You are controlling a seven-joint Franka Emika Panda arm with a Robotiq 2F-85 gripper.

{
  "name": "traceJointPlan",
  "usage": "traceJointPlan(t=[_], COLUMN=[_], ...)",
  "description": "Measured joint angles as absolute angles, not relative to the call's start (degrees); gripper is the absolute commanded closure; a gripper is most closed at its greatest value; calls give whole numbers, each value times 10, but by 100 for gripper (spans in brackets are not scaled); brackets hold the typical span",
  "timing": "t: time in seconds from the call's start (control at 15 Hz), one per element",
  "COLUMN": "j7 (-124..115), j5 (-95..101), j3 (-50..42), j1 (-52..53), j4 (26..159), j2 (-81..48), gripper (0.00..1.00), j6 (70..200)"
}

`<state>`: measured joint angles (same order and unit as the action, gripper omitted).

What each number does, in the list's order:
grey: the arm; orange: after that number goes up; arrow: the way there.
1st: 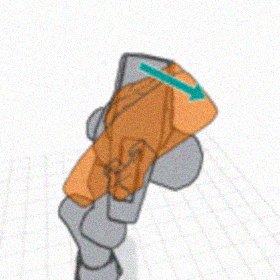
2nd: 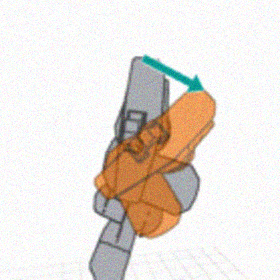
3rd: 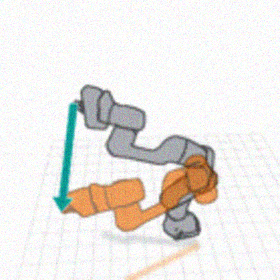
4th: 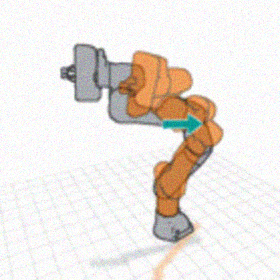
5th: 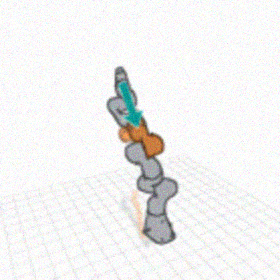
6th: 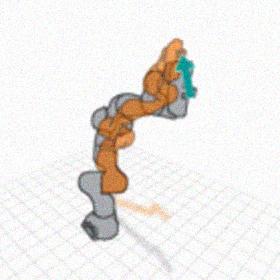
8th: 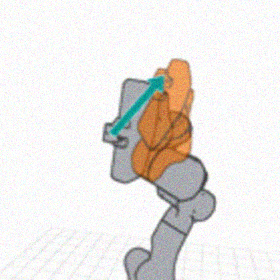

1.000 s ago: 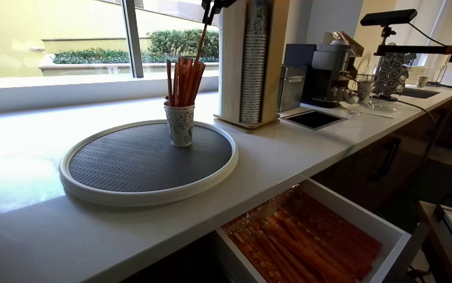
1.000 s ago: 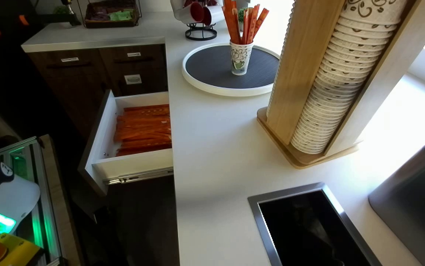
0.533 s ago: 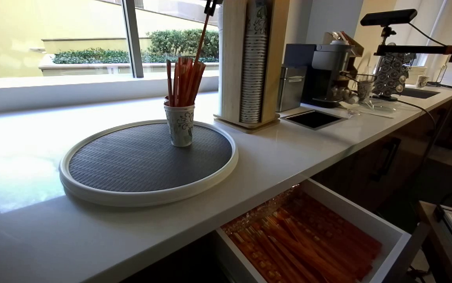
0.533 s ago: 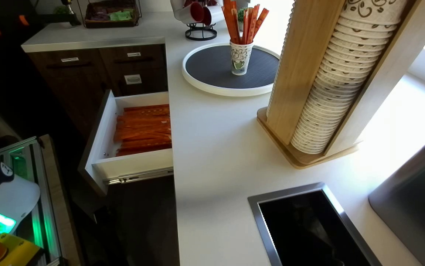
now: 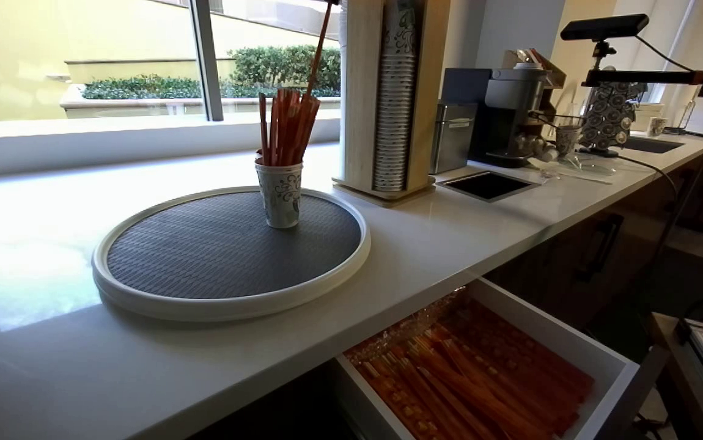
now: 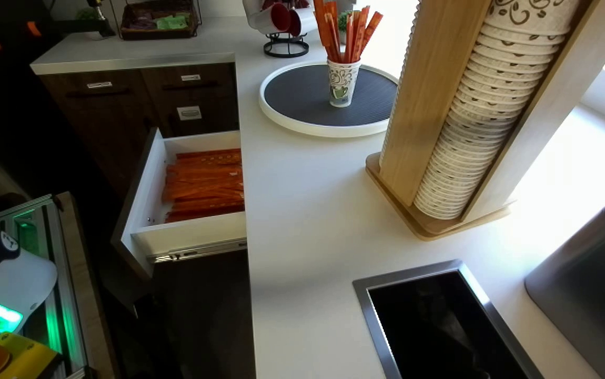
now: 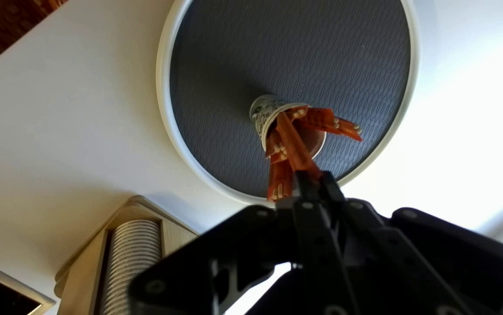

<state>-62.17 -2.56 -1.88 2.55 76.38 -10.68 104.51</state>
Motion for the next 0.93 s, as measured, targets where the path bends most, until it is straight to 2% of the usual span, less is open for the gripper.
traceJointPlan(t=[0.47,0.93], j7=[-620,-607], j5=[-40,-140], j3=[-4,22], j1=[34,36], j4=[747,783], j2=[-93,-53], gripper=[98,98], j6=[1003,943])
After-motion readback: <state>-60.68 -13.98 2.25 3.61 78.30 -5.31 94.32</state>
